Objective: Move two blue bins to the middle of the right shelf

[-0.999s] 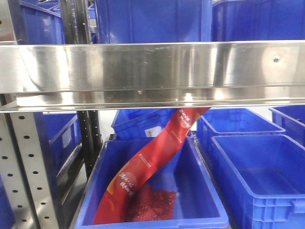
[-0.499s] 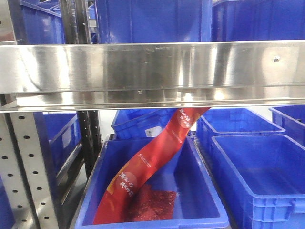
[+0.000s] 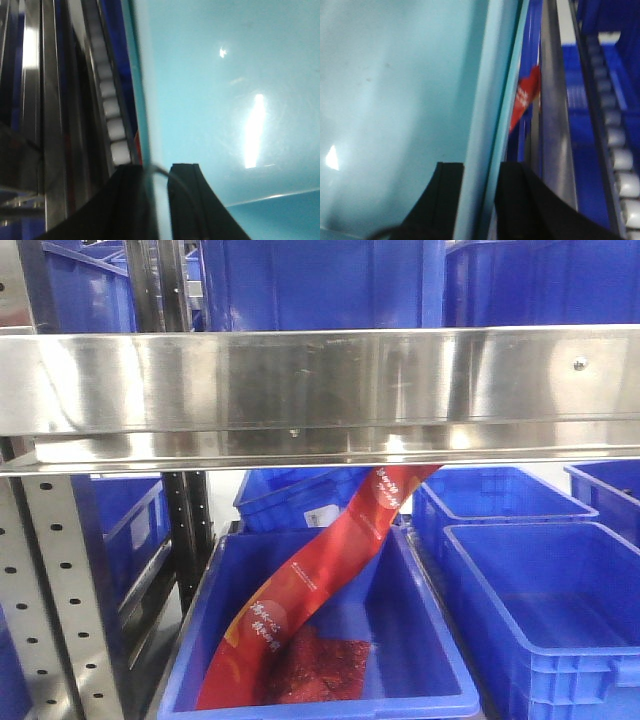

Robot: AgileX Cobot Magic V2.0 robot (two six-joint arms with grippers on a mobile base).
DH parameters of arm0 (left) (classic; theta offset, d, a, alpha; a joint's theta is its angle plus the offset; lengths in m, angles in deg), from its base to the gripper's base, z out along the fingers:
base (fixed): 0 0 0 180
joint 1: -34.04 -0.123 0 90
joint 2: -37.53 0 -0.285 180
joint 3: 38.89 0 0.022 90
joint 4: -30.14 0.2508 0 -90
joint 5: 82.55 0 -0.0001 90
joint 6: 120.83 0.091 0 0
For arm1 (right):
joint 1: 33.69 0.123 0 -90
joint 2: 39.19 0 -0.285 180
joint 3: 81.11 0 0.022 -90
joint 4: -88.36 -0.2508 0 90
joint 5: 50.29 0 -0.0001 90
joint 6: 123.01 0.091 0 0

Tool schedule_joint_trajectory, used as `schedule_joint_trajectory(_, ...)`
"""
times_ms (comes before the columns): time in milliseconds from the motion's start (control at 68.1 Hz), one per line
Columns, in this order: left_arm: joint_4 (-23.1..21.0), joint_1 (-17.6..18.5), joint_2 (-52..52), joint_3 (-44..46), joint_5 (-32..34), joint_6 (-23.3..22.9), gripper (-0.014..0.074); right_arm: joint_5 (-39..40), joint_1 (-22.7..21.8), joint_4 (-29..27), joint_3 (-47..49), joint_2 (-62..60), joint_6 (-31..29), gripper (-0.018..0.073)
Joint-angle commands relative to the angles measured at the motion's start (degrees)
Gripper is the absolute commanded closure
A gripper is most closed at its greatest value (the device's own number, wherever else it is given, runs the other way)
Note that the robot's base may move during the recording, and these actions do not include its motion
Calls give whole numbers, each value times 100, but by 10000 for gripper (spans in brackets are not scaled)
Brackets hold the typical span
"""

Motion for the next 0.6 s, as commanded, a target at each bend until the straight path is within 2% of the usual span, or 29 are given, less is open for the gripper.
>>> schedule_joint_trajectory(0,-97,39,59,59,102,91,707,347,6,46,50,207,-3,715)
schedule_joint_trajectory(220,-97,39,377,26,-105,91,705,299,6,46,50,576,-3,713)
schedule_joint_trajectory(308,-110,39,417,26,-186,91,645,243,6,46,50,612,-3,643)
schedule_joint_trajectory(367,-110,39,441,26,-274,91,559,227,6,46,50,612,-3,532)
schedule_joint_trajectory(426,-110,39,441,26,-321,91,441,227,6,46,50,612,-3,367)
schedule_joint_trajectory(514,-110,39,441,26,-310,91,216,227,6,58,50,584,-3,148)
schedule_joint_trajectory(588,-88,39,441,38,-343,91,35,176,6,96,87,527,-3,28)
